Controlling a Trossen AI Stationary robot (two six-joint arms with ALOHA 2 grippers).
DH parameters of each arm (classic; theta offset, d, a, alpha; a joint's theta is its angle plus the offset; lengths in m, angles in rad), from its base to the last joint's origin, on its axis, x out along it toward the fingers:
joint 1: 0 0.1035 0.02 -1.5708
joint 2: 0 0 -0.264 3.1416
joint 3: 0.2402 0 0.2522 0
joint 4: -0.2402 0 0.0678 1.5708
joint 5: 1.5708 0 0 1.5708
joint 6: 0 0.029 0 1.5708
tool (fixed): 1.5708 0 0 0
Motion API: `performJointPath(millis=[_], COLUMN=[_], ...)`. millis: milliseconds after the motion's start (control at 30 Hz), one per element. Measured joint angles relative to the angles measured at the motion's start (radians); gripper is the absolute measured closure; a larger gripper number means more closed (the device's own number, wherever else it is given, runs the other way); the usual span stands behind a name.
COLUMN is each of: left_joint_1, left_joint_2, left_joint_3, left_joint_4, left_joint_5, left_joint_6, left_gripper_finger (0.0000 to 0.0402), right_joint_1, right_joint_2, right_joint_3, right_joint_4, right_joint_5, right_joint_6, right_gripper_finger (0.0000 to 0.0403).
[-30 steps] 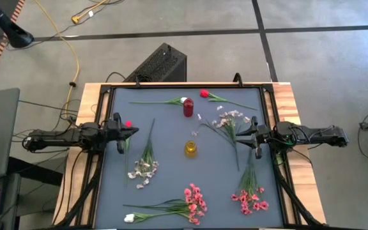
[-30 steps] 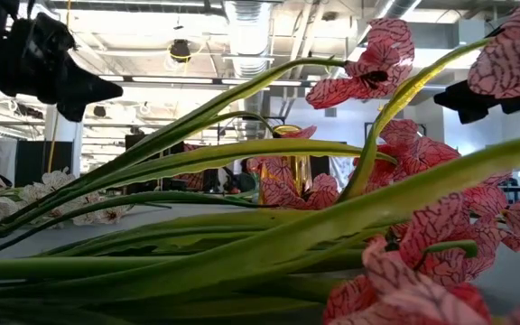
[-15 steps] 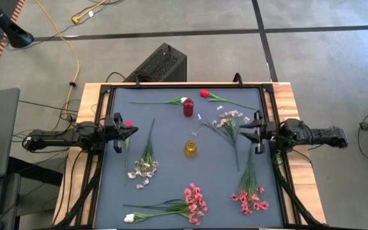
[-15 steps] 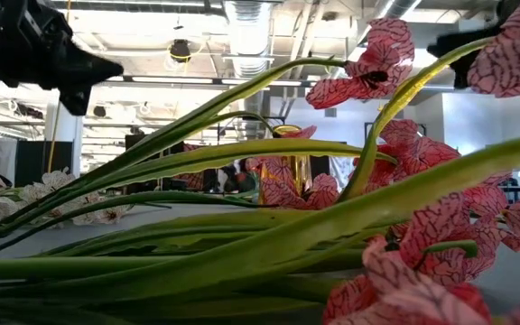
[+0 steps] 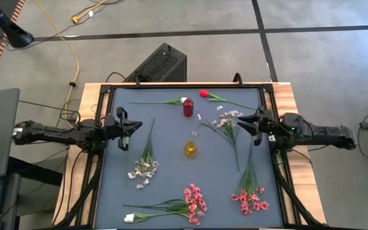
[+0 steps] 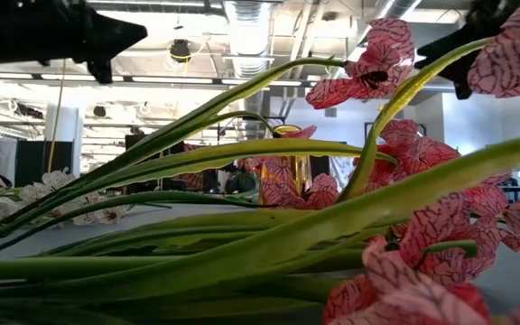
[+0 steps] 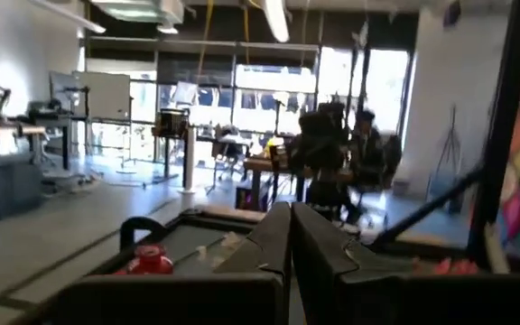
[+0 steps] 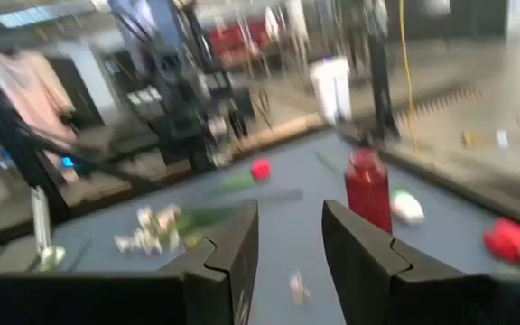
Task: Sort flowers into vase by color
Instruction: Put the right white flowers into the yellow flower vase
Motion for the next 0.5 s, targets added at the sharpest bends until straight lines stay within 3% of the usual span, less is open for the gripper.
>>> performJointPath(millis=[233, 500], left_joint_1=[0.001, -0.001], left_joint_2=[0.212, 0.453], left_joint_3=[0.183, 0.397], left_joint_4=[-0.055, -0.310], left_joint_5=[-0.119, -0.101], left_joint_6=[0.057, 0.151], left_gripper_finger=[0.0401, 0.0401], right_joint_1=[-0.004, 0.025], right_joint_2=[0.275, 0.536], right_joint_3=[0.209, 0.475], right_joint_4=[-0.246, -0.597], right_joint_5=[-0.004, -0.040], right_joint_6=[0.154, 0.333], right_gripper_finger=[0.0251, 0.0251])
